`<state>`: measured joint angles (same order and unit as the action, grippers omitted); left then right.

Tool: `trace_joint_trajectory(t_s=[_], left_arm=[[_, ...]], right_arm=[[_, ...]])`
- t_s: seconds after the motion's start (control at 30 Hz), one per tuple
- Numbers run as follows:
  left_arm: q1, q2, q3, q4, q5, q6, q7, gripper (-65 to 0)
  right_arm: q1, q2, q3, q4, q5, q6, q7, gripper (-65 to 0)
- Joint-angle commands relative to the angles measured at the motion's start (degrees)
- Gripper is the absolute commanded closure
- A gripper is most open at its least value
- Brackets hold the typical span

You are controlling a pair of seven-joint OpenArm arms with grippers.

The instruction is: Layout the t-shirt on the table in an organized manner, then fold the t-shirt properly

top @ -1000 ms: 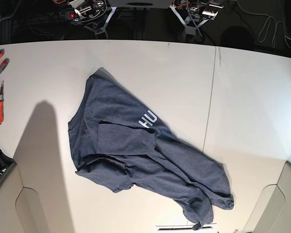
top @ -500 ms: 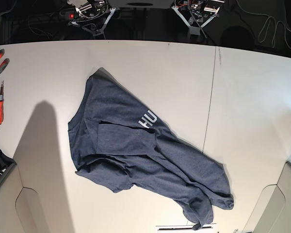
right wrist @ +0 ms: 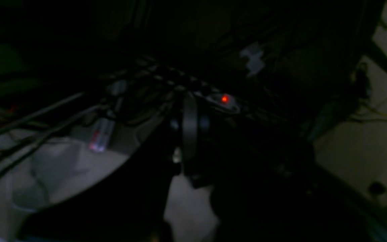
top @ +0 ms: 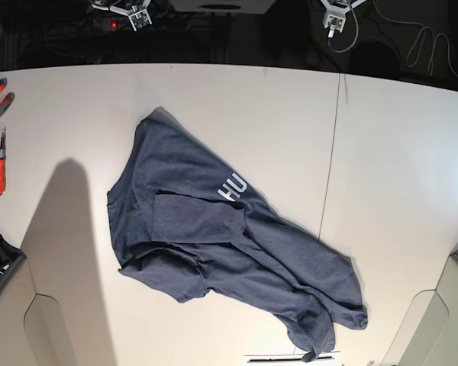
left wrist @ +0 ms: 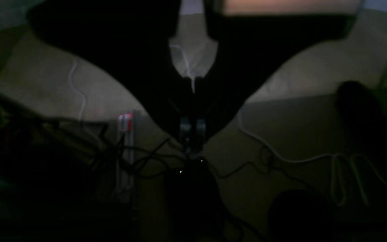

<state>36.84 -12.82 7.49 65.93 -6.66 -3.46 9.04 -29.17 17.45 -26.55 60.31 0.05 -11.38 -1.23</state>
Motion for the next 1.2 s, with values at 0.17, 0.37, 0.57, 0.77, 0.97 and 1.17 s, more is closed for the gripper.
trace_joint_trajectory(t_s=[0.17, 0.37, 0.57, 0.77, 0.97, 1.17], left_arm=[[12.63, -5.95, -0.07, 19.32, 0.04, -0.24, 0.7, 0.0], [21.55, -11.76, -0.11, 39.26, 0.2, -0.74, 5.14, 0.0], [21.86, -13.05, -3.93, 57.55, 3.13, -0.87, 7.89, 0.0], [15.91, -12.9, -7.58, 64.17, 3.1, -0.94, 7.91, 0.0], [7.54, -12.9, -7.56, 62.45, 3.06, -4.94, 7.87, 0.0], [-3.58, -12.85, -7.39, 58.18, 1.57, -4.94, 7.5, 0.0]], right_arm=[[-11.37, 8.09, 0.07, 15.8, -5.38, -4.57, 0.72, 0.0], [-19.06, 15.58, 1.31, 32.89, -8.66, -9.99, -0.42, 0.0], [-21.81, 16.92, 8.17, 46.86, -9.49, -9.79, -2.27, 0.0], [-17.09, 16.79, 13.42, 52.63, -9.22, -9.05, -2.29, 0.0], [-6.47, 15.43, 17.16, 52.54, -7.87, -4.76, -7.15, 0.0], [4.76, 9.49, 17.55, 50.05, -6.34, 1.79, -10.86, 0.0]])
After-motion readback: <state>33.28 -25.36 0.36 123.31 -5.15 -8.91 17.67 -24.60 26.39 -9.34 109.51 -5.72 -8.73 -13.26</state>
